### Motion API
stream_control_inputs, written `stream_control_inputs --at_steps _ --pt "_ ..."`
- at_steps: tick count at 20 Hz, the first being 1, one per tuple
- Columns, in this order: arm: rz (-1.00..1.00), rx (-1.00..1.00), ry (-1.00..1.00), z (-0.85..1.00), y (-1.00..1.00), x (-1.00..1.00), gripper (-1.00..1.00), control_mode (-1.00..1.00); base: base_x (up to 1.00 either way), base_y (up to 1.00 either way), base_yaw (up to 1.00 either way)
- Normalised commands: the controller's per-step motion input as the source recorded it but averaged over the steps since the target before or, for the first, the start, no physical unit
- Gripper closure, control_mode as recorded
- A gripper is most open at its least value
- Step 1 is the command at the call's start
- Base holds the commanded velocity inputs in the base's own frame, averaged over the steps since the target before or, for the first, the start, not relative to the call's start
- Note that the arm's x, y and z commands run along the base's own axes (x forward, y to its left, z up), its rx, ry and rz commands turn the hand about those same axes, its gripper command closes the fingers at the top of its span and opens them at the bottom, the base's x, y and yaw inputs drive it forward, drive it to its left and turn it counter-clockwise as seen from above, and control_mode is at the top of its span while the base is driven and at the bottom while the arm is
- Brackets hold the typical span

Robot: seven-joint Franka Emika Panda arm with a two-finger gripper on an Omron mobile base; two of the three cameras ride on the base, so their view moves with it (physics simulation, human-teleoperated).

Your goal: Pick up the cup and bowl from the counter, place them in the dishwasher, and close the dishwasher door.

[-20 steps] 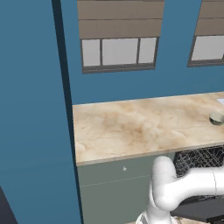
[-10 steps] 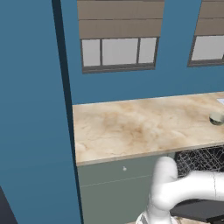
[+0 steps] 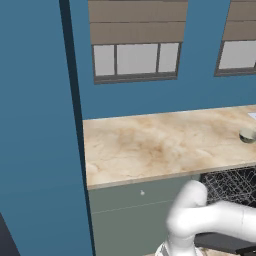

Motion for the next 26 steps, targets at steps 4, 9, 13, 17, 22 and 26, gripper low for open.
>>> stream_control_inputs --at_steps 4,9,13,17,22,26 --pt "-0.22 0.11 -0.24 -0.10 0.22 -0.45 1.00 -1.00 0.00 0.00 0.00" --pt "-0.22 0.18 -0.13 -0.32 0.11 -0.33 1.00 -1.00 0.00 0.00 0.00" --pt "-0.21 0.19 0.00 -0.32 0.02 -0.11 1.00 -1.00 0.00 0.00 0.00" --pt "-0.20 0.23 0.00 -0.25 0.00 -0.02 1.00 -1.00 0.00 0.00 0.00" --pt "-0.12 0.16 0.00 -0.28 0.00 0.00 1.00 -1.00 0.00 0.00 0.00" --pt "-0.03 0.10 0.00 -0.36 -0.09 0.00 1.00 -1.00 0.00 0.00 0.00"
